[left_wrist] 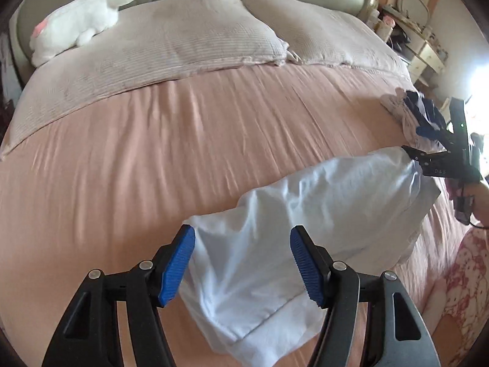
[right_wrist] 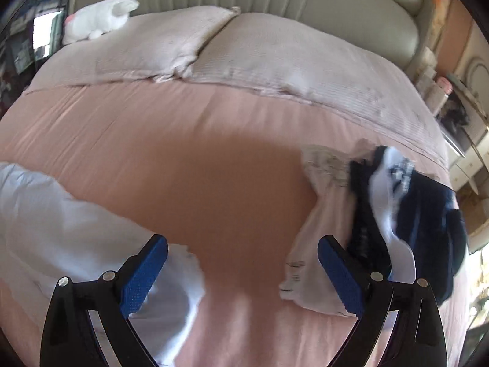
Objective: Fold clothes
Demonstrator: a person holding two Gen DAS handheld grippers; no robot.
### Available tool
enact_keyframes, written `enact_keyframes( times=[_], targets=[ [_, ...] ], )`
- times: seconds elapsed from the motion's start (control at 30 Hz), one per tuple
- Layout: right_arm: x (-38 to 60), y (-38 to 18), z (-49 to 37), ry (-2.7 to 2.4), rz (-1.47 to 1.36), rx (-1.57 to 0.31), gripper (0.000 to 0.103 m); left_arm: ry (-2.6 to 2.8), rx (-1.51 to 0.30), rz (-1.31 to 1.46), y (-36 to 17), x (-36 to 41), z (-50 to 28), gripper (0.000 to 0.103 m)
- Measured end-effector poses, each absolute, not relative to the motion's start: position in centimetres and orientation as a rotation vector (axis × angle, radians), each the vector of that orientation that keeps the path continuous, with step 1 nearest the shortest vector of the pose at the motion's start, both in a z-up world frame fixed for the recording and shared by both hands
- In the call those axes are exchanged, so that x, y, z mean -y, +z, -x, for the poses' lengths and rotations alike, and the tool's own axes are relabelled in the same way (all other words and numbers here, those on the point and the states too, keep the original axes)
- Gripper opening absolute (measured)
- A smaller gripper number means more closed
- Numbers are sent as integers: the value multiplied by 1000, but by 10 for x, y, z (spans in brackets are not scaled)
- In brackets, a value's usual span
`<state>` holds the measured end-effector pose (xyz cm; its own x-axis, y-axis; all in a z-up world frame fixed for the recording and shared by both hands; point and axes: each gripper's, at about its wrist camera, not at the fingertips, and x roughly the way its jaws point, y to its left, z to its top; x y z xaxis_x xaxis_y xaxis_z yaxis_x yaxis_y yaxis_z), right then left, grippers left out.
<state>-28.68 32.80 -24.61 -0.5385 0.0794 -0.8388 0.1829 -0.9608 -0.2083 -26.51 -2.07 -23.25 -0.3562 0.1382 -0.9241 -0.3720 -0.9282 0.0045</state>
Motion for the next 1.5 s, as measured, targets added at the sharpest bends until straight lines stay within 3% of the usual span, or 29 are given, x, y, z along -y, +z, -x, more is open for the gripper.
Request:
enact_keyframes(
  times=[0.07, 0.17, 0.23, 0.4, 0.5, 0.53, 0.6, 0.67, 0.73, 0.87, 1.0, 1.17, 1.2, 1.23, 1.3, 1.43, 1.5],
  targets=[
    [-314, -261, 285, -2622, -1519, -567, 99, 2327, -512, 1670, -262, 4, 274, 61],
    [-327, -249, 280, -2702, -1560, -597, 99, 2385, -252, 1775, -262, 41, 273, 62],
    [-340, -231, 274, -2727, -1543, -409, 99, 2410, -235, 1706, -250, 36, 269, 61],
    [-364, -215, 268, -2584, -1520, 135, 100, 2355, -495, 1351, -229, -40, 258, 61],
    [-365, -230, 269, -2462, -1572, 261, 100, 2352, -630, 1278, -244, -66, 263, 61],
    [-364, -237, 270, -2423, -1594, 283, 97, 2353, -584, 1304, -249, -63, 266, 61],
    [-360, -244, 269, -2354, -1598, 345, 75, 2352, -497, 1347, -257, -58, 272, 61],
    [-357, -250, 273, -2305, -1586, 410, 41, 2345, -452, 1347, -259, -54, 277, 61],
    [-358, -260, 282, -2266, -1597, 480, 25, 2339, -407, 1348, -260, -50, 281, 61],
    [-372, -269, 291, -2235, -1625, 634, 19, 2344, -279, 1379, -264, -36, 290, 61],
    [-376, -271, 292, -2223, -1641, 643, 19, 2341, -290, 1381, -268, -39, 292, 63],
    [-366, -272, 298, -2213, -1646, 553, 19, 2342, -289, 1381, -263, -35, 284, 63],
    [-362, -269, 296, -2223, -1636, 499, 15, 2344, -299, 1383, -263, -36, 283, 63],
    [-354, -265, 294, -2256, -1630, 402, 8, 2348, -309, 1387, -262, -37, 282, 63],
    [-338, -257, 290, -2316, -1612, 200, 6, 2357, -330, 1394, -261, -40, 279, 63],
    [-295, -247, 279, -2501, -1521, -424, 2, 2373, -376, 1412, -259, -41, 272, 64],
    [-285, -247, 273, -2528, -1498, -570, 2, 2375, -391, 1425, -260, -38, 267, 64]
  ],
)
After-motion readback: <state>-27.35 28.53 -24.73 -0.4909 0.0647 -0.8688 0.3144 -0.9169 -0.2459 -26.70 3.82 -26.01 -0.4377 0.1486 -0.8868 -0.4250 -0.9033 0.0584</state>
